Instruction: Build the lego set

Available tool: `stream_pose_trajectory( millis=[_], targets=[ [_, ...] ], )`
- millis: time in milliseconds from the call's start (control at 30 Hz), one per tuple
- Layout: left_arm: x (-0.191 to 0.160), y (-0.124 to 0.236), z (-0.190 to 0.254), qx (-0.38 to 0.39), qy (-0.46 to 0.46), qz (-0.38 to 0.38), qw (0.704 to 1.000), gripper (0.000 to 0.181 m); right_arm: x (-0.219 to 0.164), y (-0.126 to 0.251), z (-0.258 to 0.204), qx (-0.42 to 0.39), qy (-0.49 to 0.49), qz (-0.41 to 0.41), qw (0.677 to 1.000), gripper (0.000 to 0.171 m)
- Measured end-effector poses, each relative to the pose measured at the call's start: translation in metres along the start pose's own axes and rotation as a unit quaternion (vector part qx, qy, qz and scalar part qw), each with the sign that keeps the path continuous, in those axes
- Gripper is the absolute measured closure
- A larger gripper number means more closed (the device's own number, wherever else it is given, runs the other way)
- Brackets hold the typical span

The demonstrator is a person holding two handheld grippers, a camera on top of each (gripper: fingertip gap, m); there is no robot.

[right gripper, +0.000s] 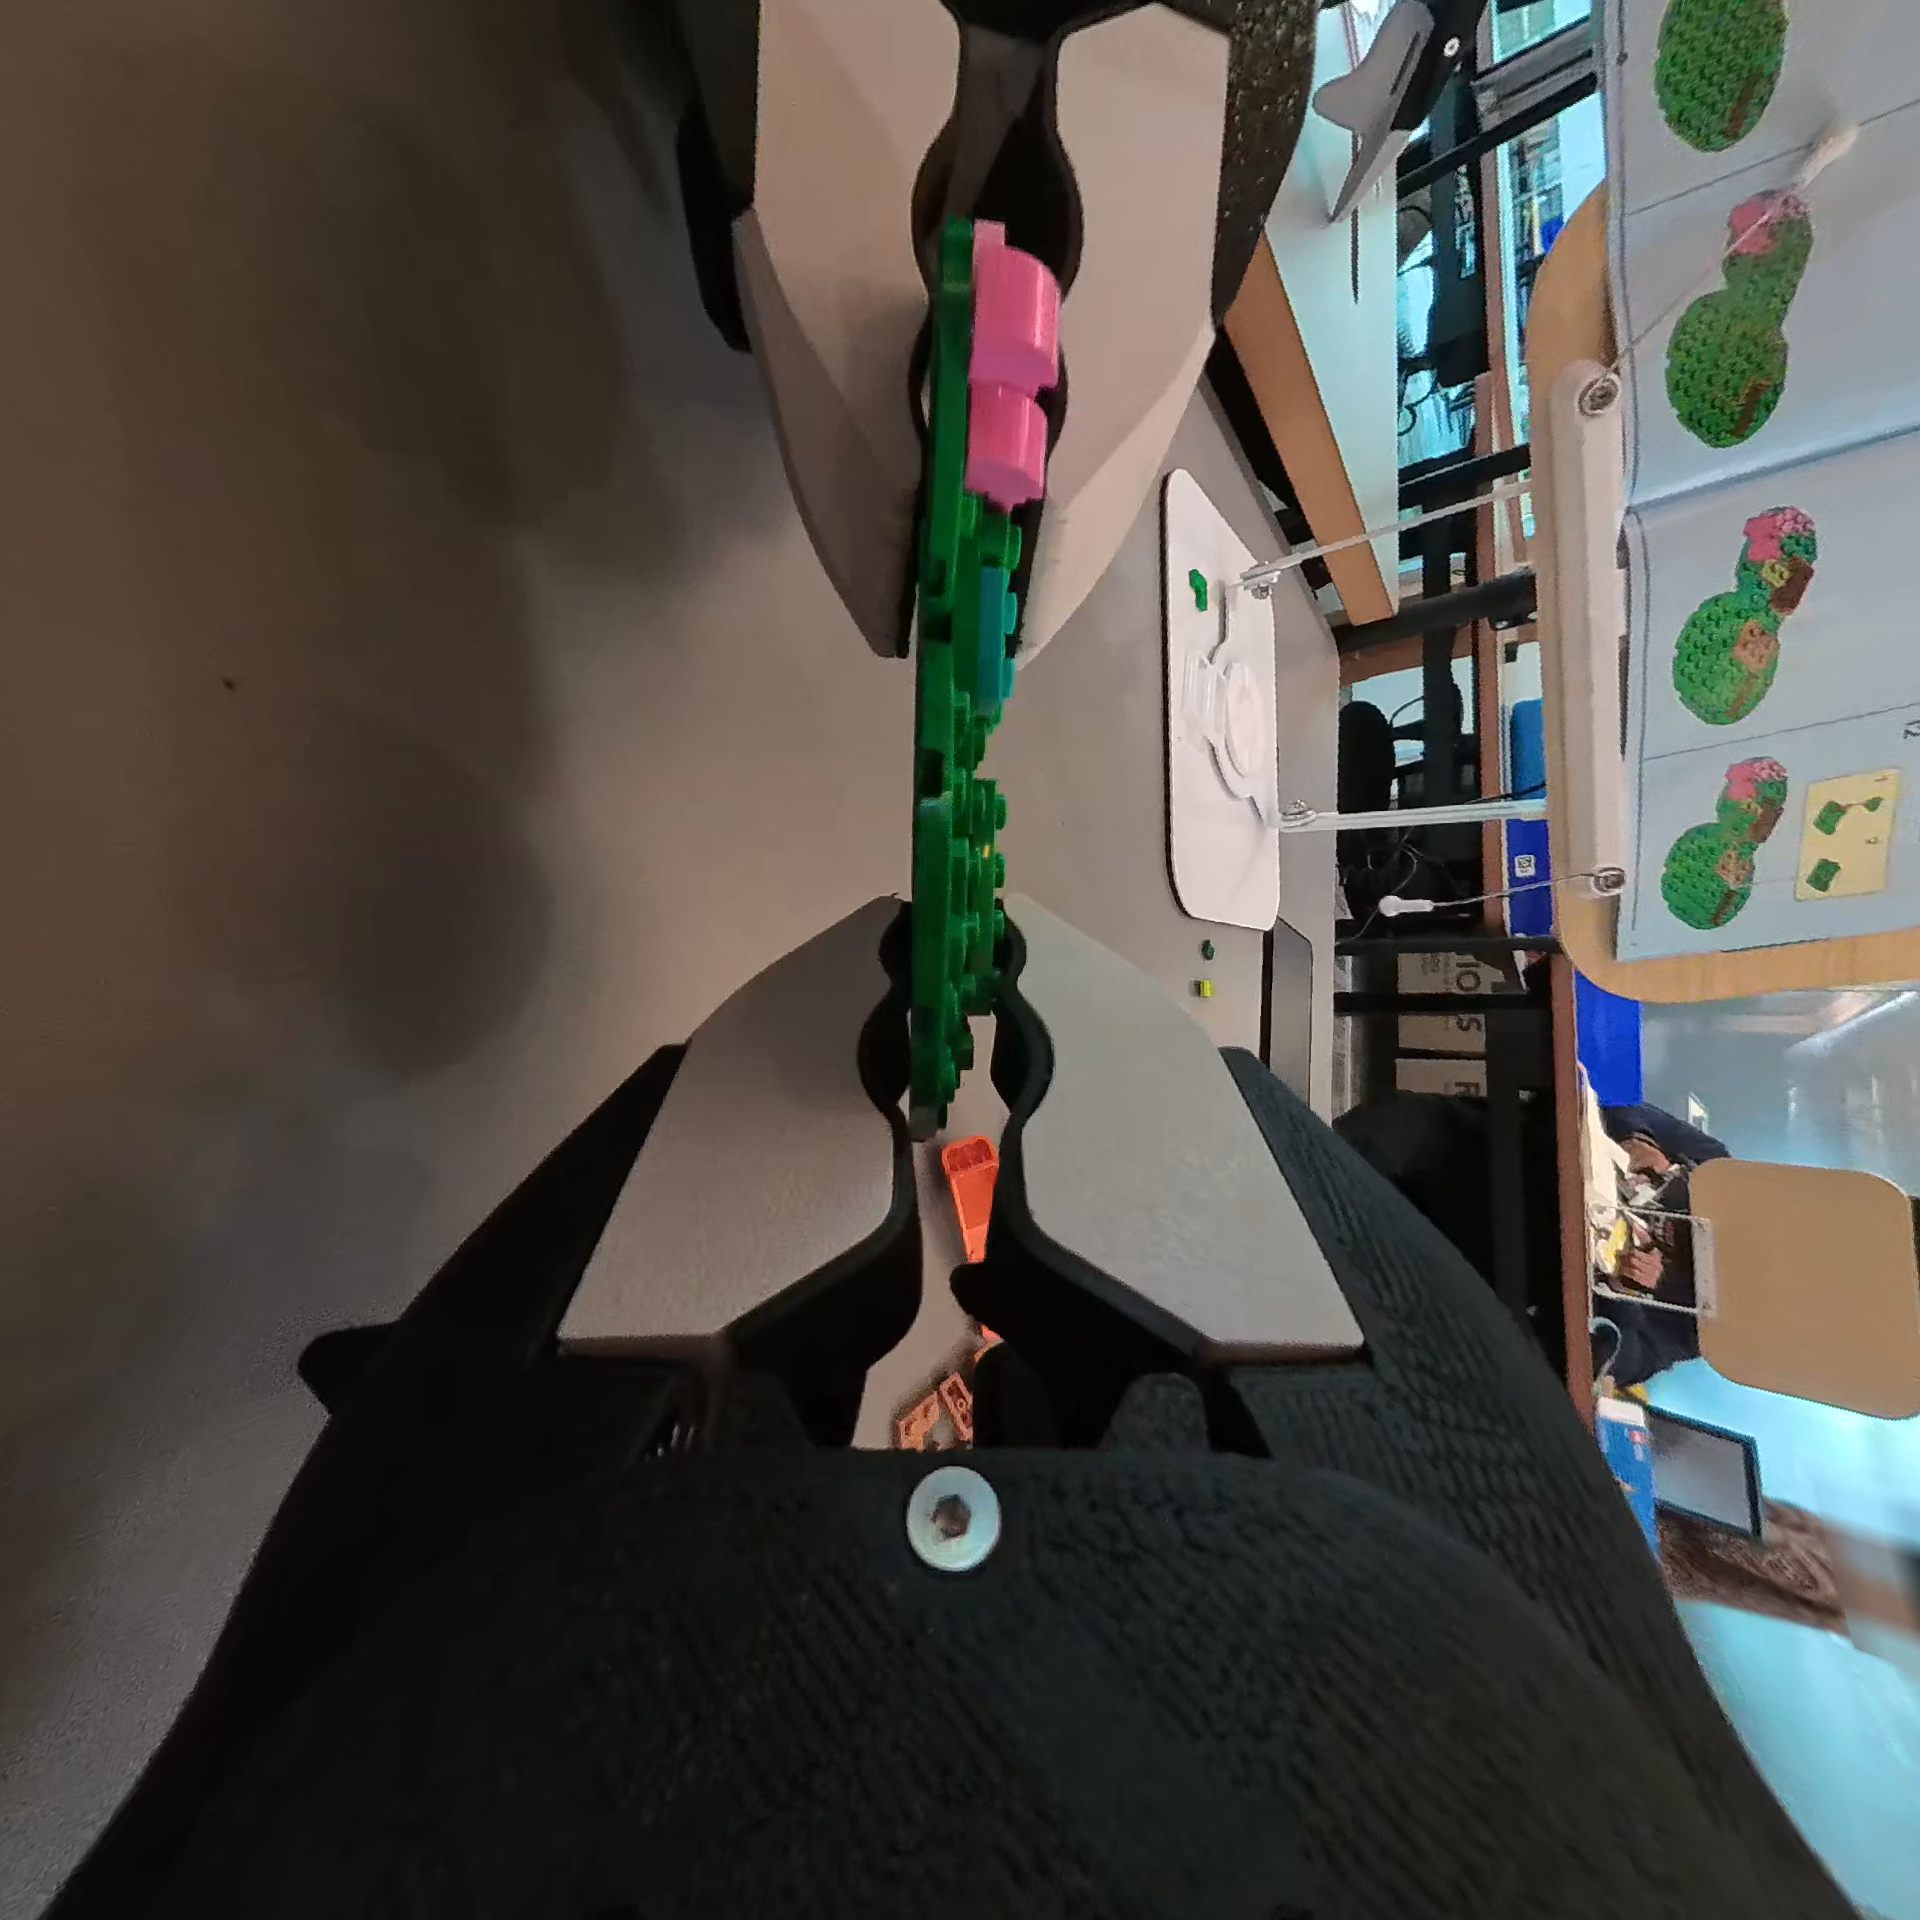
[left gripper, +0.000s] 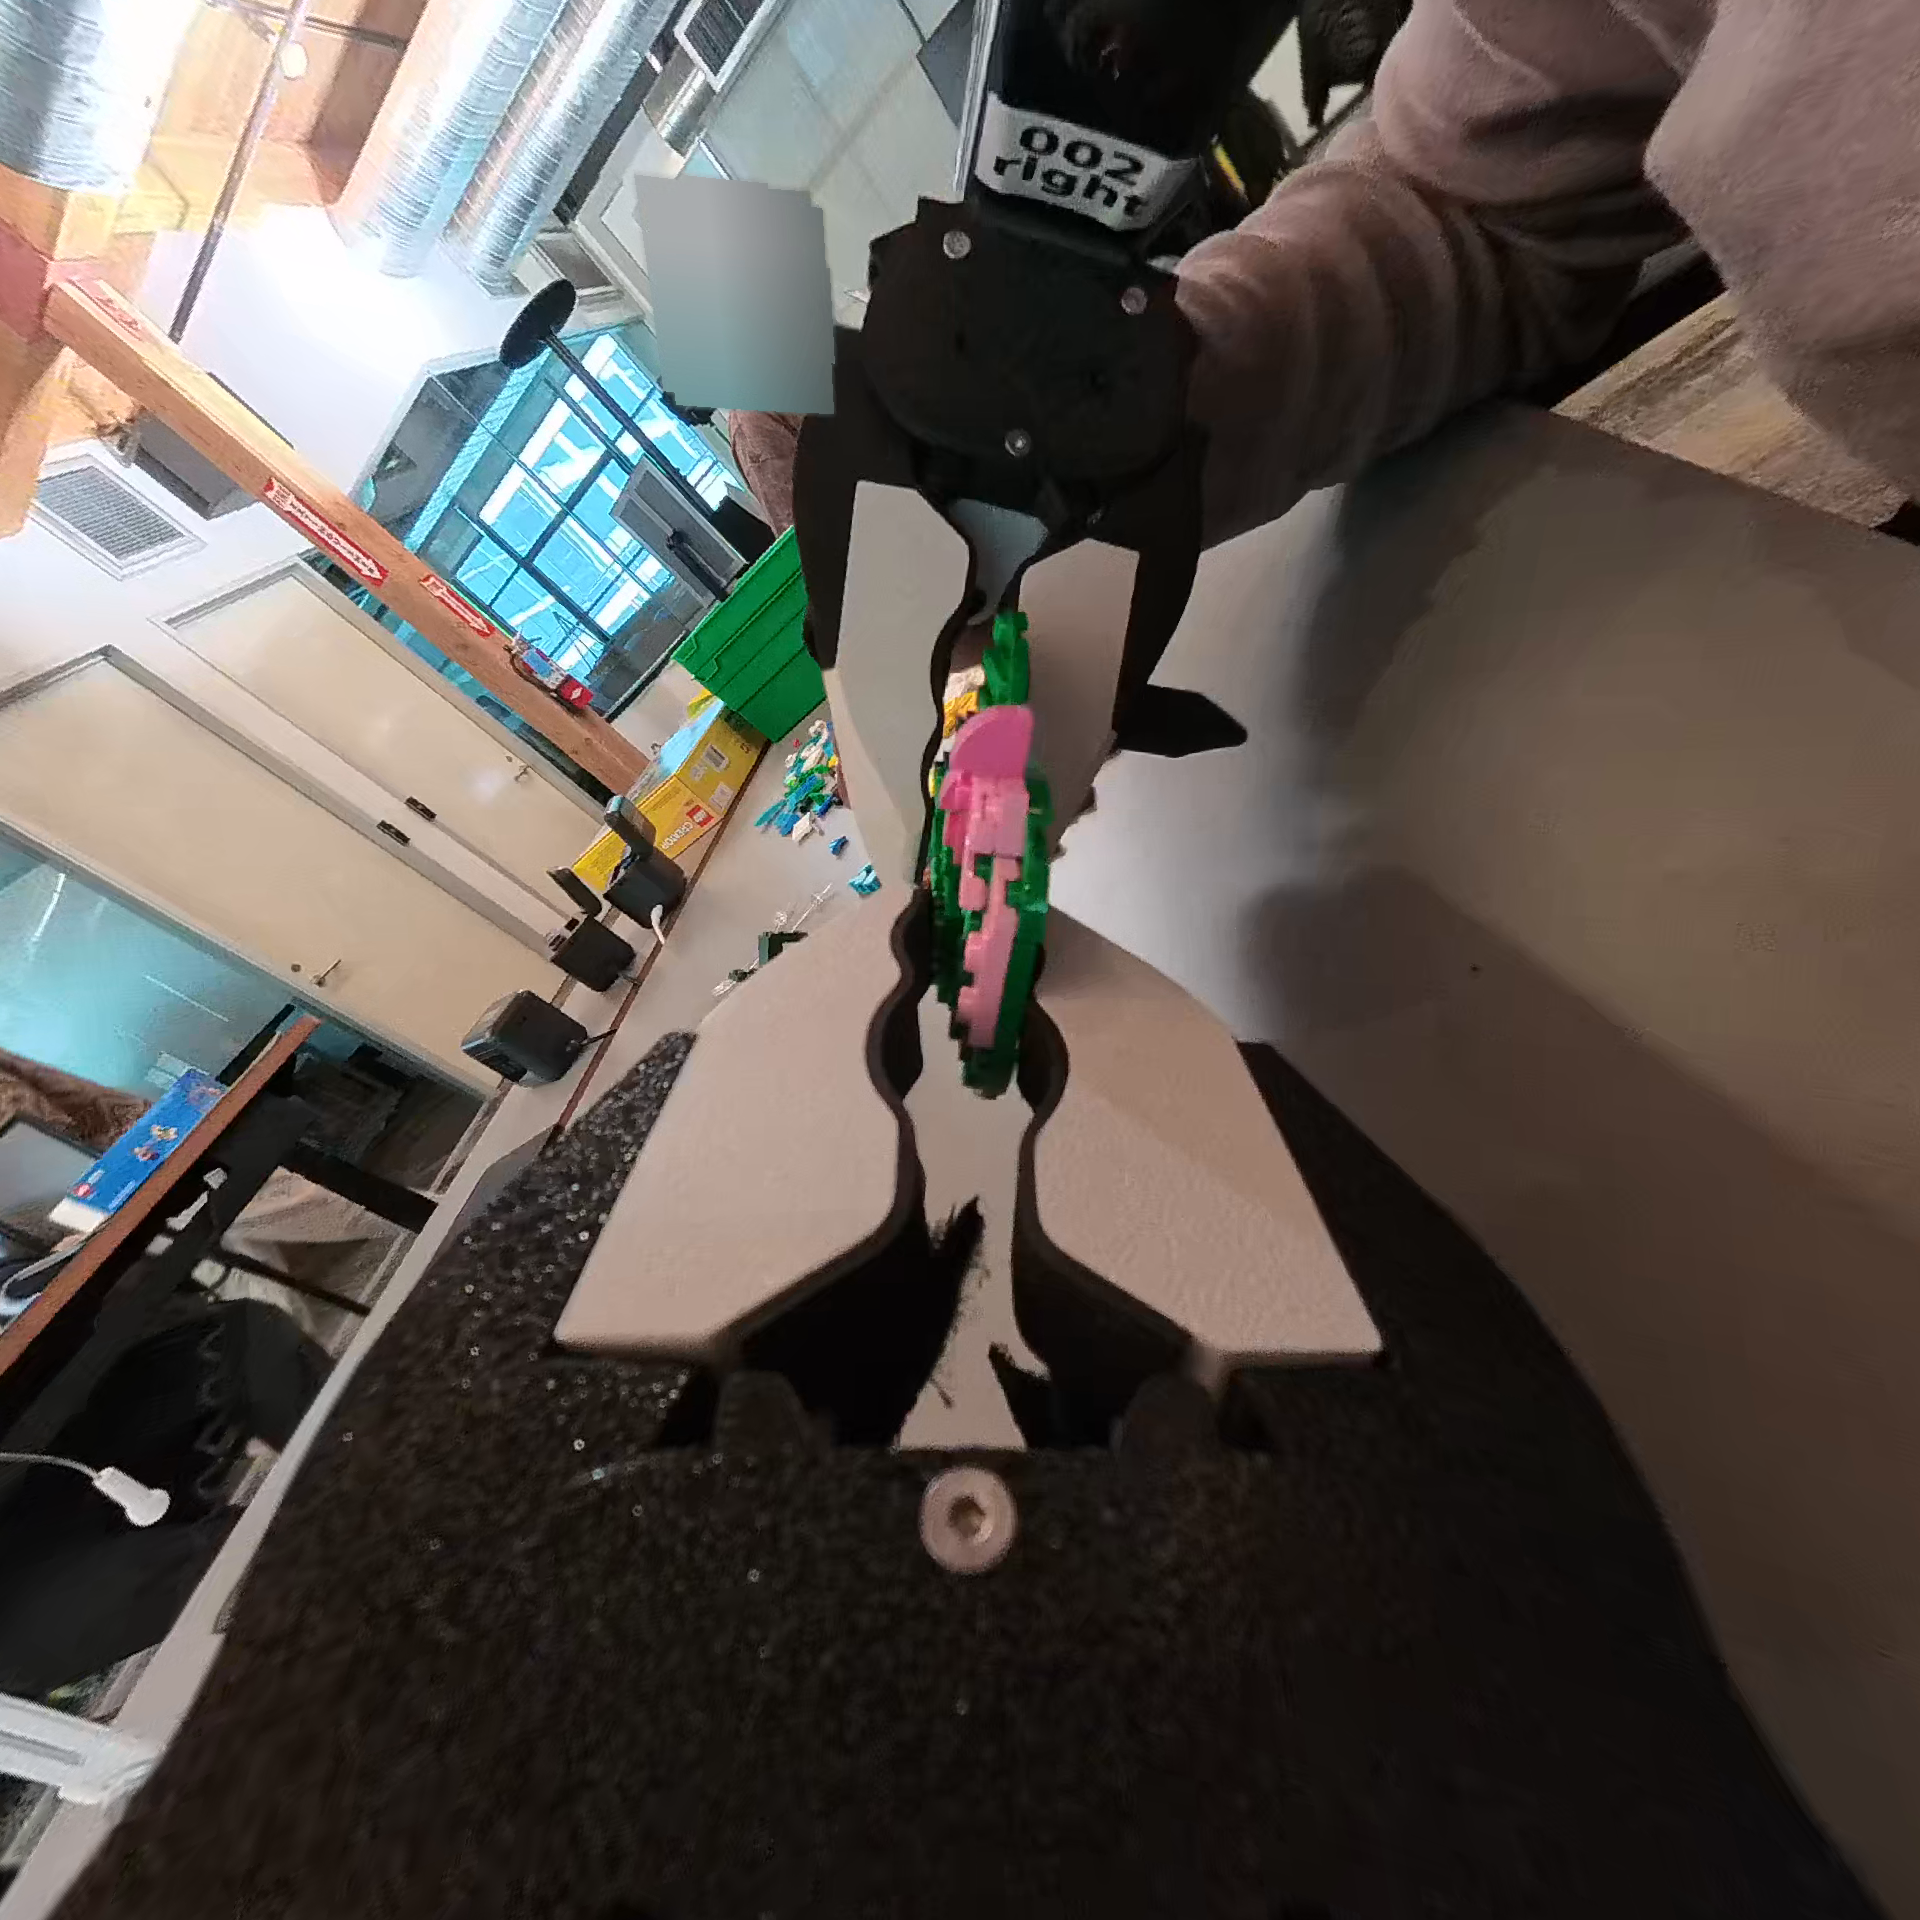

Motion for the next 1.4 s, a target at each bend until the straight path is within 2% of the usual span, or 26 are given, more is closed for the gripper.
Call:
stream_pose_trajectory(
  millis=[167,267,367,567,800,1000,1400],
  targets=[
    [0.002,0.000,0.000,0.004,-0.002,0.005,1.000,0.169,0.000,0.001,0.000,0.005,-0.001,0.022,1.000,0.160],
    [0.007,0.004,-0.006,0.006,0.052,0.038,0.998,0.169,0.002,0.006,0.005,-0.010,-0.028,0.092,0.995,0.151],
    [0.010,0.006,-0.010,0.008,0.089,0.065,0.994,0.169,0.007,0.017,0.015,-0.003,-0.105,0.166,0.981,0.142],
    [0.016,0.007,-0.011,0.006,0.108,0.088,0.990,0.169,0.012,0.024,0.016,0.014,-0.143,0.232,0.962,0.157],
    [0.017,0.008,-0.011,0.002,0.119,0.096,0.988,0.169,0.015,0.027,0.018,-0.002,-0.141,0.259,0.956,0.154],
    [0.019,0.009,-0.012,0.004,0.112,0.101,0.989,0.168,0.017,0.028,0.017,0.008,-0.148,0.277,0.949,0.160],
    [0.015,0.007,-0.007,-0.011,0.102,0.083,0.991,0.168,0.015,0.028,0.014,0.028,-0.121,0.249,0.960,0.161]
  ],
)
Point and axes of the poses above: each gripper's, where its closed fingertips meet, y back along the fingers, x out of its top, z = x × y across the jaws, the point moved 6 cm from there along y, back along the fingers, and after that the axes turned 8 degrees about z, right-handed, at the moved point
